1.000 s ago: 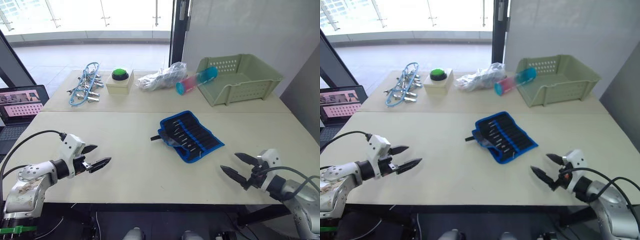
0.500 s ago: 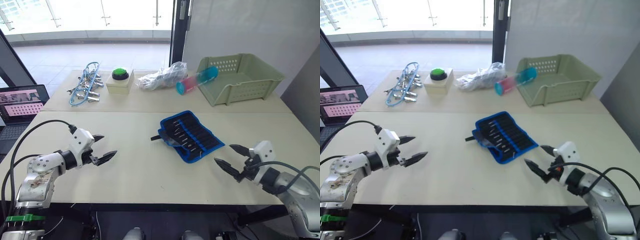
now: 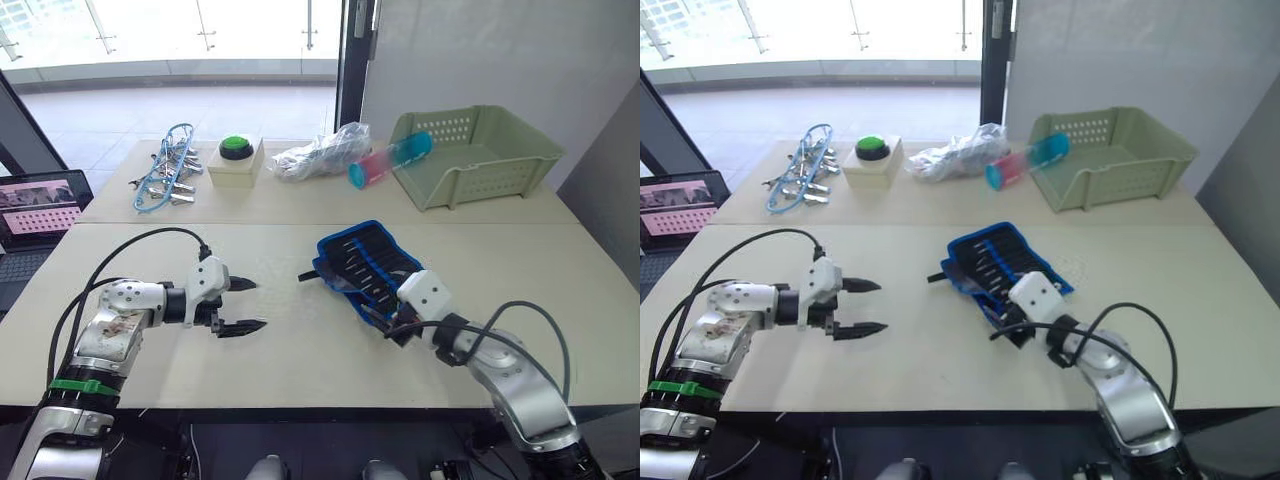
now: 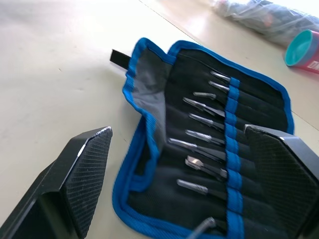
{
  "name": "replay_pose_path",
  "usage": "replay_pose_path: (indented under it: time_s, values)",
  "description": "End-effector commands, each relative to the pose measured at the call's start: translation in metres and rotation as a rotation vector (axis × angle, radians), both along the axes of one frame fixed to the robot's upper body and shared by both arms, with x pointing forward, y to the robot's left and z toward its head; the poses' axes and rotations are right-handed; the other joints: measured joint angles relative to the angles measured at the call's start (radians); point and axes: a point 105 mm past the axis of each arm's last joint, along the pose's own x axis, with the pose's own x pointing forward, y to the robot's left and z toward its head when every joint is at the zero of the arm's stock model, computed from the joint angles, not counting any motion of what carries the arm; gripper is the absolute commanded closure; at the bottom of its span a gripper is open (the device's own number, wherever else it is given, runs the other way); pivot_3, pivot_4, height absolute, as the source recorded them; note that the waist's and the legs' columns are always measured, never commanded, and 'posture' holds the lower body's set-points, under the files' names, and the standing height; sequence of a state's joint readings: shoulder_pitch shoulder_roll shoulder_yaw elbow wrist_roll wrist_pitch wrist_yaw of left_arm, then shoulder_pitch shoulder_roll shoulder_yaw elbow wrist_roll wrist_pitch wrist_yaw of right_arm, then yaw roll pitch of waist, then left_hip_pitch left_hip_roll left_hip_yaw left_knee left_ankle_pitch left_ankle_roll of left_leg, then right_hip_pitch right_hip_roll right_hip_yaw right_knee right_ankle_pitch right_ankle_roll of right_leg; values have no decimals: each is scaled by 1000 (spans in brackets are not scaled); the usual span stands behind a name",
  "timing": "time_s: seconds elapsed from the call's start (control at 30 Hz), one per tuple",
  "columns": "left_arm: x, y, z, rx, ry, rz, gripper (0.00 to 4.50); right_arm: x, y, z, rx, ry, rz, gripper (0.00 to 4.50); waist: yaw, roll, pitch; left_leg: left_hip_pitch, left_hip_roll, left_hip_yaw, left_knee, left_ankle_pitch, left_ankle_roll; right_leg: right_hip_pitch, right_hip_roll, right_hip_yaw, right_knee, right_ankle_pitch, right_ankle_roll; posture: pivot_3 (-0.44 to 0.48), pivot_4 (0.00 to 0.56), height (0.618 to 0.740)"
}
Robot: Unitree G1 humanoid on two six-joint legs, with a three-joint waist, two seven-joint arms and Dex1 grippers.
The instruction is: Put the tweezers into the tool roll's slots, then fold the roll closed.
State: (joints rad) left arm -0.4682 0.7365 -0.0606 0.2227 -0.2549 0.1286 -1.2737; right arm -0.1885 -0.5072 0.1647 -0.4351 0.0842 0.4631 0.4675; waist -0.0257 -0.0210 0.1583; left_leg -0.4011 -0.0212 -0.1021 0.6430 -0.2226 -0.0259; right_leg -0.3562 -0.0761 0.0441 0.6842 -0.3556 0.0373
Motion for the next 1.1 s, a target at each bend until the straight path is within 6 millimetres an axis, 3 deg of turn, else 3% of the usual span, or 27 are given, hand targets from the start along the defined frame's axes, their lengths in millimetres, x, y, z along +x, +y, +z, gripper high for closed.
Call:
replay_pose_path:
  time_s: [0.03,0.43,0.7,0.87,1.1]
  values:
    - [4,-4,12,6,-63,-31,0,6,2,4,0,-30,-20,532,1,0,0,0,0,0,0,0,0,0,0,0,0,0,0,0,150,740]
    - [3,-8,18,-2,-101,-79,0,14,12,-12,39,49,-23,4486,-17,0,0,0,0,-1,0,0,0,-1,1,-1,2,0,0,0,150,740]
    - [21,-25,16,84,-238,-154,0,3,22,-15,29,83,104,4486,-12,0,0,1,-1,-1,1,0,0,0,0,-1,2,0,0,0,150,740]
    - [44,-46,23,223,-564,-233,0,-14,23,-22,23,151,169,4486,-8,0,0,0,-1,1,1,0,0,0,0,-2,2,0,0,0,150,740]
    - [66,-79,32,314,-788,-293,0,-19,22,-22,43,160,148,4486,-12,-1,0,-2,-3,2,3,0,0,-1,0,-3,2,0,0,0,150,740]
